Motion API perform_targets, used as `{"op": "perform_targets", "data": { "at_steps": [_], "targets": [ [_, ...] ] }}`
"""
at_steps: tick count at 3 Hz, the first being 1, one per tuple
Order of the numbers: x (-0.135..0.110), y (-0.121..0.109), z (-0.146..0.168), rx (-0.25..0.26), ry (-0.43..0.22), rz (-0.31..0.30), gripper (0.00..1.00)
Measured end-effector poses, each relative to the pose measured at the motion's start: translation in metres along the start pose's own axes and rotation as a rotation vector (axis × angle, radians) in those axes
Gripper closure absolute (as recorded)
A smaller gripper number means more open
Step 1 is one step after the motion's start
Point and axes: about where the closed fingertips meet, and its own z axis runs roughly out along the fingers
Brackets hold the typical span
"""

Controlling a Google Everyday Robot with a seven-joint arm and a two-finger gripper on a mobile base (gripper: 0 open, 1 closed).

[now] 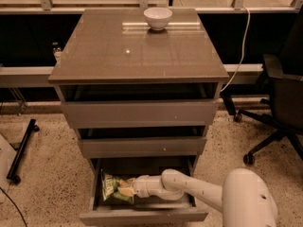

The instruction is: Pick green jalapeno chip bag from bottom drawer and place on counter

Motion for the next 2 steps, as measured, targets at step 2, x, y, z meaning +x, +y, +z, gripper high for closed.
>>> {"op": "perform_targets", "data": {
  "at_steps": [2],
  "targets": [
    [-0.051,0.079,-0.095,-0.211,-0.085,-0.186,1.00]
  ]
}}
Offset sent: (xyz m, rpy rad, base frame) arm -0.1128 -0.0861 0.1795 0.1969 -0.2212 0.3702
